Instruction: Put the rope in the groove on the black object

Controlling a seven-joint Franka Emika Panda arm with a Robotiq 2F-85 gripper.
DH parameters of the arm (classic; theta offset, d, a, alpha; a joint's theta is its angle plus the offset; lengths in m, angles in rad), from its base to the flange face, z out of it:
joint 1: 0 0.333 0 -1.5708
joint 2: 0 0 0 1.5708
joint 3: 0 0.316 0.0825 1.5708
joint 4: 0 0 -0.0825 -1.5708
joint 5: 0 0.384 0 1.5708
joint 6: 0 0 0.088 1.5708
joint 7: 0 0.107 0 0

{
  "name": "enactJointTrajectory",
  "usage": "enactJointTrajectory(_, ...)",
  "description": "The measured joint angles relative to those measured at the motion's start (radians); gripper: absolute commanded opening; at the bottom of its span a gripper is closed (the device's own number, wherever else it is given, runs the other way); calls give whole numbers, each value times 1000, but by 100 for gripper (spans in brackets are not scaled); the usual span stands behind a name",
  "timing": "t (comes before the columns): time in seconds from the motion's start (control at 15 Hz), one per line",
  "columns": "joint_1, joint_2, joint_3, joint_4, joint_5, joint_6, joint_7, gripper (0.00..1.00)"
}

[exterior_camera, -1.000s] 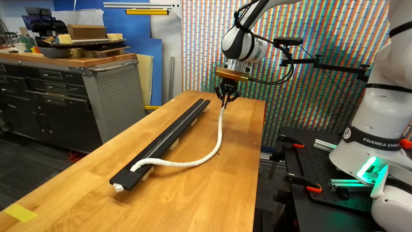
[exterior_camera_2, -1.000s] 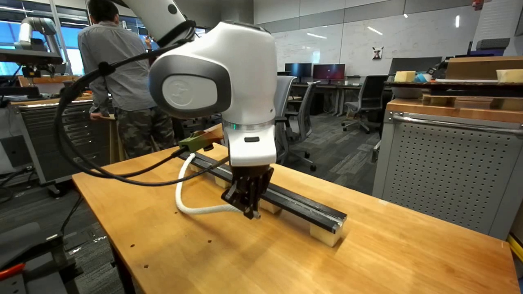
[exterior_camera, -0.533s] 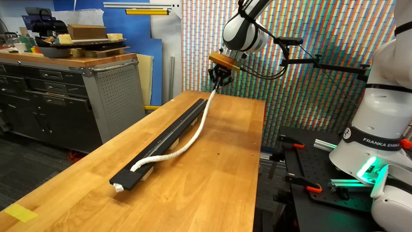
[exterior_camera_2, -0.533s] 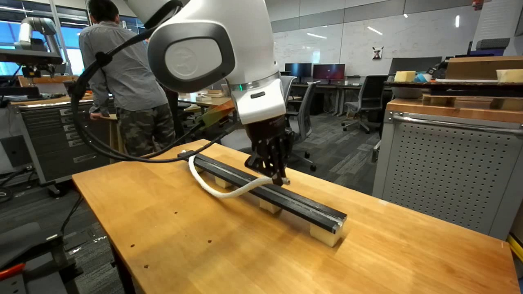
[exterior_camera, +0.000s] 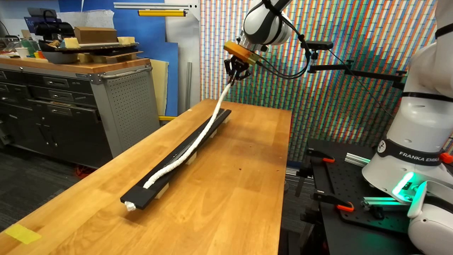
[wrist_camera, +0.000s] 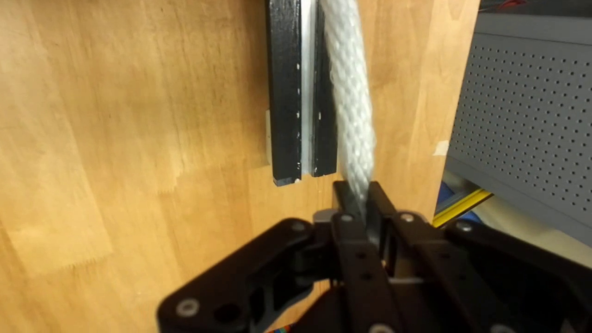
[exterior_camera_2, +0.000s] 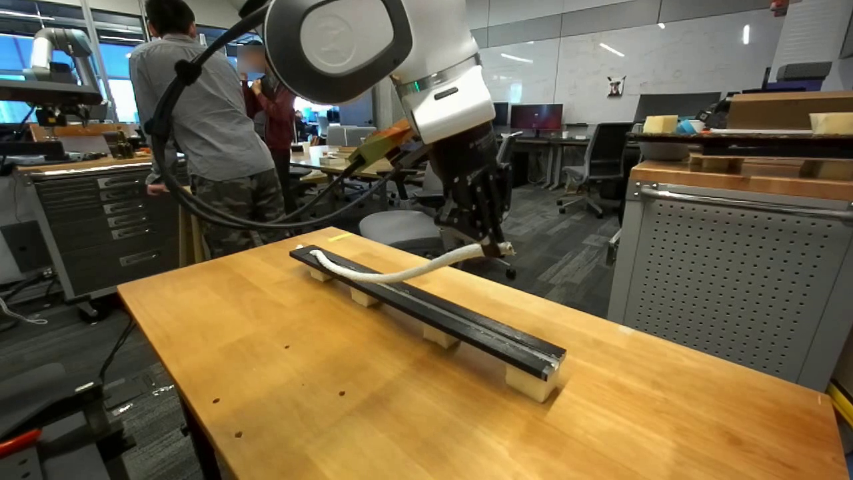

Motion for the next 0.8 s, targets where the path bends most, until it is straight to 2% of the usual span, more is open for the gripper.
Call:
enactJointTrajectory(0.33, -1, 26, 4, 62, 0, -22, 12, 3)
enactJointTrajectory(0.8, -2, 147, 14, 178, 9, -95, 12, 3)
